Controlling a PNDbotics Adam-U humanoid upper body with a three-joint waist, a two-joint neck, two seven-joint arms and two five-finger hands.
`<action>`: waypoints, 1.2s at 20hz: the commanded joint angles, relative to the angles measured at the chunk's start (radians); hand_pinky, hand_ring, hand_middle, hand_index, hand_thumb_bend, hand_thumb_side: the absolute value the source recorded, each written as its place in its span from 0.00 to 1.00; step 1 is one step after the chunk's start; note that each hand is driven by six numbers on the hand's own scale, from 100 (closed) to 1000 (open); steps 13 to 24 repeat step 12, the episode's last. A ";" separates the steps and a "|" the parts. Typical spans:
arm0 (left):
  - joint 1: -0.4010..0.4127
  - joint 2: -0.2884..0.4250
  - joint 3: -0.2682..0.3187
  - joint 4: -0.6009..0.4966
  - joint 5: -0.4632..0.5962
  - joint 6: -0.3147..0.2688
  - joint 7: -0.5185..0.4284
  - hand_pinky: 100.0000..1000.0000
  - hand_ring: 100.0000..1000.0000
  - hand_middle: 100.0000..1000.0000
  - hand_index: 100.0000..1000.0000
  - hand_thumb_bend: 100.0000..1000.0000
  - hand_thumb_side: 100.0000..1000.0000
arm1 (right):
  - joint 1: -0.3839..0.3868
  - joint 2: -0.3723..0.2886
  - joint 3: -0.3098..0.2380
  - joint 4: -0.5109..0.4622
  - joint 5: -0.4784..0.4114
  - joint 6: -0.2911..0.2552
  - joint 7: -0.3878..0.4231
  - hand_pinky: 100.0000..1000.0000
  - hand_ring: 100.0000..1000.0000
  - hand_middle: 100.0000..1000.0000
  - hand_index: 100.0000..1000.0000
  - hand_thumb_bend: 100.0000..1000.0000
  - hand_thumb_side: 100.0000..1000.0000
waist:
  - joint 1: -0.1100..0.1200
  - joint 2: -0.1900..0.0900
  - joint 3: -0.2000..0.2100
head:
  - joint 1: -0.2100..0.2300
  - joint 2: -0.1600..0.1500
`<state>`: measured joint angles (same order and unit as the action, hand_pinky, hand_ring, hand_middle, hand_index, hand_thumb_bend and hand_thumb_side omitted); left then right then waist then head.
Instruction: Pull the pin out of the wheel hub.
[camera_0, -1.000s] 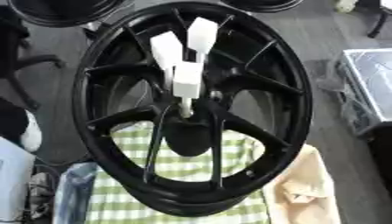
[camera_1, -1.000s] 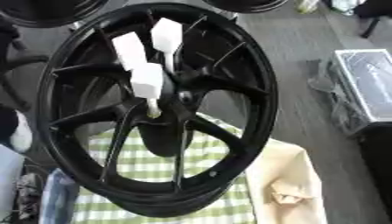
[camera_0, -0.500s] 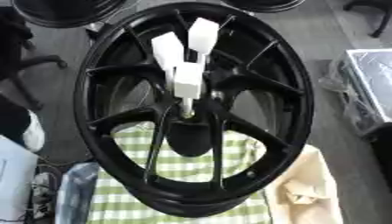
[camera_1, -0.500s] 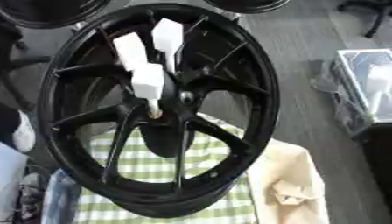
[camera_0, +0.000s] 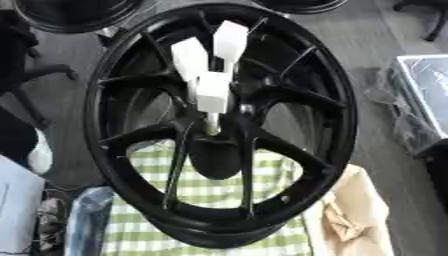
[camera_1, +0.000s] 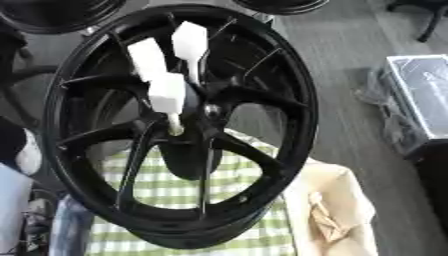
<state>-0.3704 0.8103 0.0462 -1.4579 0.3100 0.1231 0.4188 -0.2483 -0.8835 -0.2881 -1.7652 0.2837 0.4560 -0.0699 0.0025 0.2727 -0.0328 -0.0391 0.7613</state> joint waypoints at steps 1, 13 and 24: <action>-0.013 0.038 0.013 -0.023 0.003 -0.002 0.001 0.89 0.83 0.85 0.86 0.37 0.75 | -0.054 -0.006 0.041 -0.058 -0.233 -0.014 -0.191 0.72 0.72 0.67 0.81 0.41 0.46 | 0.000 -0.026 0.005 | -0.010 -0.009; -0.054 -0.038 0.010 -0.071 -0.014 -0.015 0.013 0.88 0.82 0.85 0.86 0.37 0.73 | -0.338 0.211 0.281 0.036 -0.598 -0.130 -0.445 0.73 0.74 0.69 0.81 0.41 0.48 | 0.006 -0.036 0.036 | -0.027 -0.009; -0.054 -0.038 0.010 -0.071 -0.014 -0.015 0.013 0.88 0.82 0.85 0.86 0.37 0.73 | -0.338 0.211 0.281 0.036 -0.598 -0.130 -0.445 0.73 0.74 0.69 0.81 0.41 0.48 | 0.006 -0.036 0.036 | -0.027 -0.009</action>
